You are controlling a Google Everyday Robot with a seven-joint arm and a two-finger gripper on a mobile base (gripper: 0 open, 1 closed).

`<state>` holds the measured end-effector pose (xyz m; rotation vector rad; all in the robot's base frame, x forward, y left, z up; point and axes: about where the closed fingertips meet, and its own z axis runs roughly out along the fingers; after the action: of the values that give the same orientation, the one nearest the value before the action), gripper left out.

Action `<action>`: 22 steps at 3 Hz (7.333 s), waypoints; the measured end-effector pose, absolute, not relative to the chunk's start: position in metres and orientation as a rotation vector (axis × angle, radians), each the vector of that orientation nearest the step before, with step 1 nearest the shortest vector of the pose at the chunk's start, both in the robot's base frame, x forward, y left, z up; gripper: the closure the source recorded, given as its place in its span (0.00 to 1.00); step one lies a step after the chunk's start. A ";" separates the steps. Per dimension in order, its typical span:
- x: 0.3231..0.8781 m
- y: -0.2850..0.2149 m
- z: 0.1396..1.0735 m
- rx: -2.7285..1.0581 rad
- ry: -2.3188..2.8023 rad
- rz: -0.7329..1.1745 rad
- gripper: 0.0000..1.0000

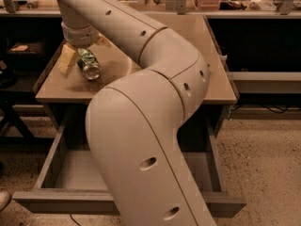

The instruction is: Place green can into top drawer

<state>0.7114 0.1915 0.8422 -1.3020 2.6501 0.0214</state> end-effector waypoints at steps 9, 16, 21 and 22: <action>0.672 0.132 0.849 -1.308 2.592 0.032 1.00; 0.452 0.055 0.799 -1.072 2.878 0.072 1.00; 0.469 0.005 0.665 -0.733 2.938 0.260 1.00; 0.477 -0.005 0.644 -0.672 2.936 0.254 1.00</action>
Offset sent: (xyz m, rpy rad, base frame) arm 0.0072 -0.0199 -0.0314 -0.0557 0.0895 -0.0456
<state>0.4773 -0.0053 0.6438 -0.6716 2.9358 0.2538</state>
